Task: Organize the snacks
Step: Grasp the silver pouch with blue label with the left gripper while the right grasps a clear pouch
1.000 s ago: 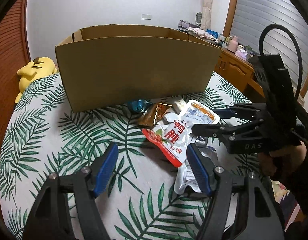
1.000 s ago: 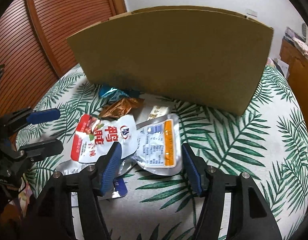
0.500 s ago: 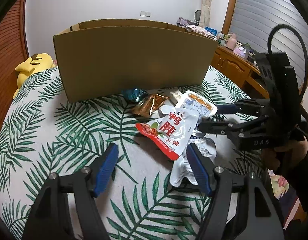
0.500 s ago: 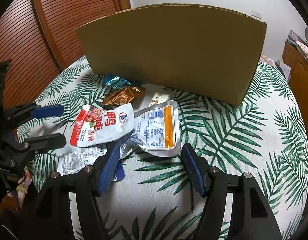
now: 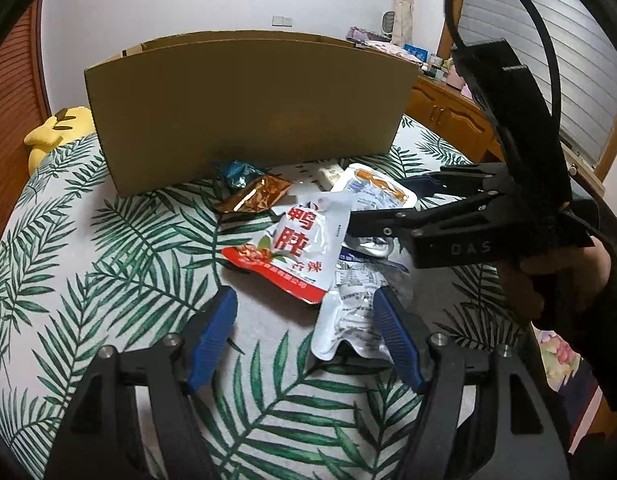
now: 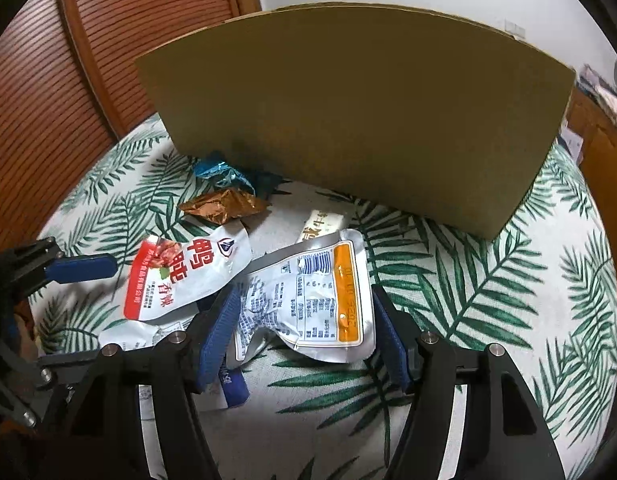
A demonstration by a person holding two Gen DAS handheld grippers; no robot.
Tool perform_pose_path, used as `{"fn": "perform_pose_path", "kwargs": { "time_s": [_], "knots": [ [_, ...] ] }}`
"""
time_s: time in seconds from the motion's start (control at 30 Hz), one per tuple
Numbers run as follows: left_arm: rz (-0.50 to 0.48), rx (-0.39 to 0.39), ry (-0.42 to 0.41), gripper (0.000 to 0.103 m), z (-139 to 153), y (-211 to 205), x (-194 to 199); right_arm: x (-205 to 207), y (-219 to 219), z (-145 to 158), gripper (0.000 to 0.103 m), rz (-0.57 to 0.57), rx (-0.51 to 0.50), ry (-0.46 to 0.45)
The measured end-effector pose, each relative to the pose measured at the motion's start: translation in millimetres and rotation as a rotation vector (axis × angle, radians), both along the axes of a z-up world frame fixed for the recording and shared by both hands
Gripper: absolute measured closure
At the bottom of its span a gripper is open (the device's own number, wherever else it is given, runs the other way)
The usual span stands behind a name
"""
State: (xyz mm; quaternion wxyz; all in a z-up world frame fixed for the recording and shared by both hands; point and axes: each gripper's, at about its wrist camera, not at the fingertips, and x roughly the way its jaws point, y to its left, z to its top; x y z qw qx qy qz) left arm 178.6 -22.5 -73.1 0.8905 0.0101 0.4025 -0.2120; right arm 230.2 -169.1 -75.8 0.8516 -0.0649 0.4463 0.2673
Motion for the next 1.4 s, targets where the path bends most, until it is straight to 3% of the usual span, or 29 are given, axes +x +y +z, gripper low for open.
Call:
{"fn": "perform_pose_path", "kwargs": {
  "time_s": [0.13,0.2,0.37,0.43,0.47,0.73,1.23,1.4],
  "knots": [
    [-0.023,0.007,0.001,0.032,-3,-7,-5,-5,0,1,0.04,0.011,-0.013,-0.026],
    [-0.034,0.008,0.001,0.032,-3,-11,-7,-6,-5,3,0.052,0.008,0.008,-0.027],
    [-0.069,0.004,0.004,0.034,-1,-20,-8,-13,-19,9,0.063,-0.005,0.037,-0.034],
    [-0.073,0.01,0.01,0.035,-1,-24,-6,-19,-25,16,0.077,-0.011,0.07,-0.05],
    [-0.075,0.012,0.013,0.036,-2,-25,-5,-20,-27,19,0.097,-0.013,0.075,-0.054],
    [-0.071,0.055,0.051,0.04,-8,-38,1,-25,-35,20,0.098,-0.023,0.12,-0.05],
    [-0.099,0.163,0.069,0.035,-14,-65,13,-39,-51,37,0.103,-0.058,0.165,-0.123],
    [-0.123,0.172,0.061,0.043,-14,-64,4,-44,-54,44,0.103,-0.06,0.16,-0.139]
  ]
}}
